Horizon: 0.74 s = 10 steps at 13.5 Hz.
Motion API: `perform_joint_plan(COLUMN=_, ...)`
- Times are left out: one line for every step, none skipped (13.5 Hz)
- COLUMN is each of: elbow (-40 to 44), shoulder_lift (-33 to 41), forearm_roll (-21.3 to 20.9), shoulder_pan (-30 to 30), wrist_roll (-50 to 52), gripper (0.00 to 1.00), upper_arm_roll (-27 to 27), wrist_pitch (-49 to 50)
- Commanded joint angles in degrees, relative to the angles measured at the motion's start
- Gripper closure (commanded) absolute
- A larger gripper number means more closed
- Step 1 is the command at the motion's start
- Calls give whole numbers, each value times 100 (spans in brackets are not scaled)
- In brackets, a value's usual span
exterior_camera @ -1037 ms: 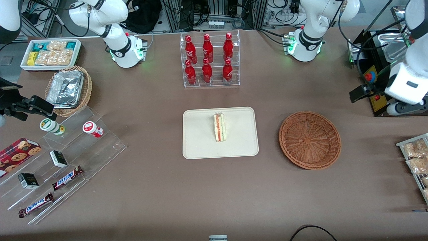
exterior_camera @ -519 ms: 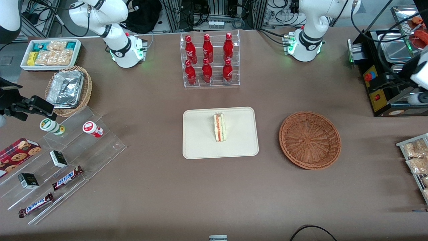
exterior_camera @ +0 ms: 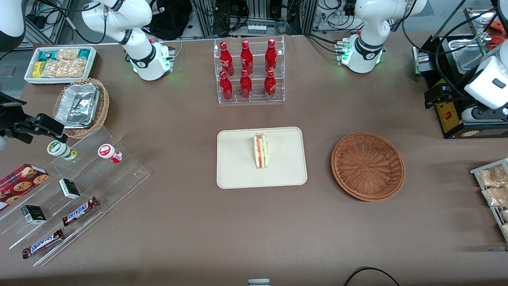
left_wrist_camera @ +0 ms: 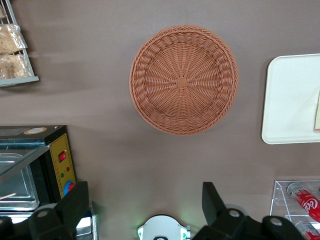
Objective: Place sandwich from basket to tray
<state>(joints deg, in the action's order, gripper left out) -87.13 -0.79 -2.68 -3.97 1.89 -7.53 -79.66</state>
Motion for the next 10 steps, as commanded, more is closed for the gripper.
perform_joint_plan(elbow=133, shoulder_lift=62, forearm_roll=21, shoulder_pan=-156, wrist_roll=-32, gripper=0, upper_arm_roll=-100, wrist_pitch=82)
perform_joint_plan(elbow=230, shoulder_lift=62, forearm_roll=48, shoulder_pan=-165, wrist_roll=-22, gripper=0, upper_arm_roll=-100, wrist_pitch=99)
perform_joint_plan(elbow=258, shoulder_lift=36, forearm_roll=40, shoulder_pan=-165, wrist_roll=-74, gripper=0, upper_arm_roll=-100, wrist_pitch=100)
perform_joint_plan(elbow=266, shoulder_lift=9, forearm_roll=48, shoulder_pan=-183, wrist_roll=-101, gripper=0, upper_arm_roll=-100, wrist_pitch=100)
perform_joint_plan(elbow=267, shoulder_lift=-43, forearm_roll=57, shoulder_pan=-209, wrist_roll=-101, gripper=0, upper_arm_roll=-100, wrist_pitch=82)
perform_joint_plan(elbow=267, shoulder_lift=-61, forearm_roll=57, shoulder_pan=-209, wrist_roll=-84, gripper=0, upper_arm_roll=-108, wrist_pitch=65)
perform_joint_plan(elbow=275, shoulder_lift=-70, forearm_roll=66, shoulder_pan=-218, wrist_roll=-66, gripper=0, upper_arm_roll=-100, wrist_pitch=56)
perform_joint_plan(elbow=267, shoulder_lift=-79, forearm_roll=74, shoulder_pan=-227, wrist_roll=-75, gripper=0, upper_arm_roll=-100, wrist_pitch=38)
perform_joint_plan(elbow=275, shoulder_lift=-131, forearm_roll=66, shoulder_pan=-218, wrist_roll=-92, gripper=0, upper_arm_roll=-100, wrist_pitch=38)
perform_joint_plan(elbow=275, shoulder_lift=-132, forearm_roll=66, shoulder_pan=-218, wrist_roll=-84, gripper=0, upper_arm_roll=-100, wrist_pitch=38)
